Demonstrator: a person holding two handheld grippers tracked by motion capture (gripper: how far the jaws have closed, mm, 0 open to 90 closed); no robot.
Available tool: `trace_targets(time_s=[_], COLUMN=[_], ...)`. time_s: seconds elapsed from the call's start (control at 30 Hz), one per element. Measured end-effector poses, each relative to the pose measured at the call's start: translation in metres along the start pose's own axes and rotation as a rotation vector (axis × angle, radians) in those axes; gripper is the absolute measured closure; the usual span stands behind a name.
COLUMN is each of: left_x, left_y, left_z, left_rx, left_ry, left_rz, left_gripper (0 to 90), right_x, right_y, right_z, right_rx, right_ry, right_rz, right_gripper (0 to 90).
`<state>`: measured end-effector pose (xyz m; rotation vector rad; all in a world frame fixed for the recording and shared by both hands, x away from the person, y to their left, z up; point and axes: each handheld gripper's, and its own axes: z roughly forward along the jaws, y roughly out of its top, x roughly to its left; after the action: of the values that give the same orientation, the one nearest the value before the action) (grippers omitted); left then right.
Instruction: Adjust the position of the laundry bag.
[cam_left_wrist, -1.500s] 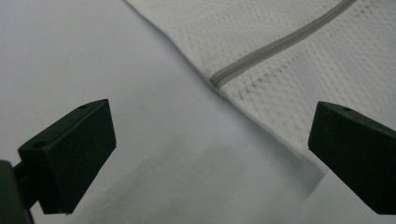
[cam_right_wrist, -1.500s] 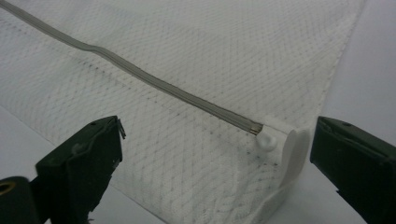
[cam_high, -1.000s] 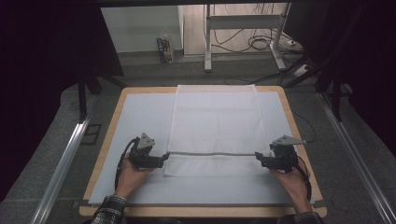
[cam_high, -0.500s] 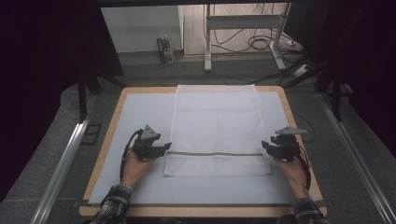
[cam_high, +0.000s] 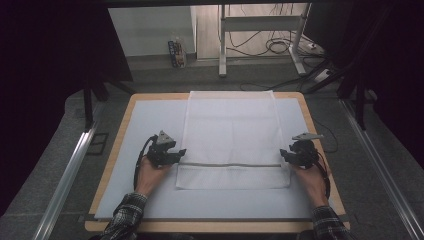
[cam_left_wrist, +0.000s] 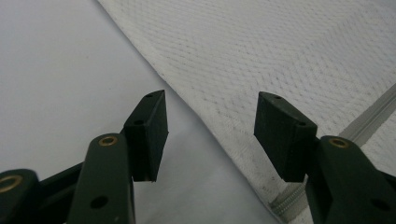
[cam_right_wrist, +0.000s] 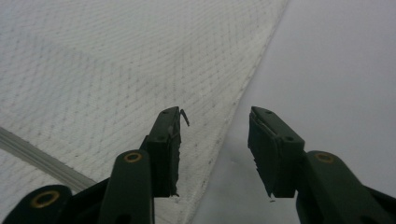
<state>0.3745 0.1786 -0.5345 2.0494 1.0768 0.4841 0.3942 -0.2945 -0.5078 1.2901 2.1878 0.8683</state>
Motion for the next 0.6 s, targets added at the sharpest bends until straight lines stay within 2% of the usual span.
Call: trace_targets(time_s=[0.03, 0.1, 0.13, 0.2, 0.27, 0.3, 0.33, 0.37, 0.4, 0.5, 0.53, 0.6], left_x=[0.000, -0.004, -0.004, -0.005, -0.006, -0.006, -0.006, -0.006, -0.006, -0.004, -0.003, -0.003], left_y=[0.001, 0.001, 0.001, -0.001, 0.001, 0.001, 0.001, 0.001, 0.001, 0.002, 0.002, 0.001], left_z=[0.001, 0.009, 0.009, 0.012, 0.013, 0.013, 0.013, 0.014, 0.014, 0.014, 0.015, 0.015], left_rx=[0.010, 0.062, 0.062, 0.069, 0.081, 0.081, 0.080, 0.080, 0.080, 0.081, 0.079, 0.072], left_ry=[0.008, 0.036, 0.036, 0.027, -0.013, -0.013, -0.023, -0.029, -0.029, -0.035, -0.042, -0.058], left_rz=[0.008, 0.027, 0.027, 0.036, 0.019, 0.019, 0.011, -0.015, -0.015, -0.044, -0.049, -0.050], left_gripper=[43.2, 43.4, 45.2, 52.3, 60.8, 64.5, 64.5, 68.9, 70.0, 73.6, 79.2, 86.9], right_x=[-0.001, -0.002, -0.002, -0.001, 0.000, 0.000, 0.000, 0.000, 0.000, 0.000, -0.001, -0.002], right_y=[0.000, -0.001, -0.001, -0.001, -0.001, -0.001, -0.001, 0.000, 0.000, 0.001, 0.001, 0.001], right_z=[0.001, 0.004, 0.004, 0.006, 0.009, 0.009, 0.009, 0.008, 0.008, 0.007, 0.007, 0.007], right_rx=[0.004, 0.017, 0.017, 0.037, 0.065, 0.065, 0.069, 0.080, 0.080, 0.087, 0.091, 0.093], right_ry=[-0.003, 0.005, 0.005, 0.004, 0.025, 0.025, 0.031, 0.035, 0.035, 0.040, 0.059, 0.074], right_rz=[0.001, 0.004, 0.004, -0.002, 0.007, 0.007, 0.014, 0.023, 0.023, 0.037, 0.051, 0.056], right_gripper=[51.7, 50.8, 50.8, 50.9, 56.2, 56.2, 57.6, 65.0, 65.0, 76.1, 84.1, 86.8])
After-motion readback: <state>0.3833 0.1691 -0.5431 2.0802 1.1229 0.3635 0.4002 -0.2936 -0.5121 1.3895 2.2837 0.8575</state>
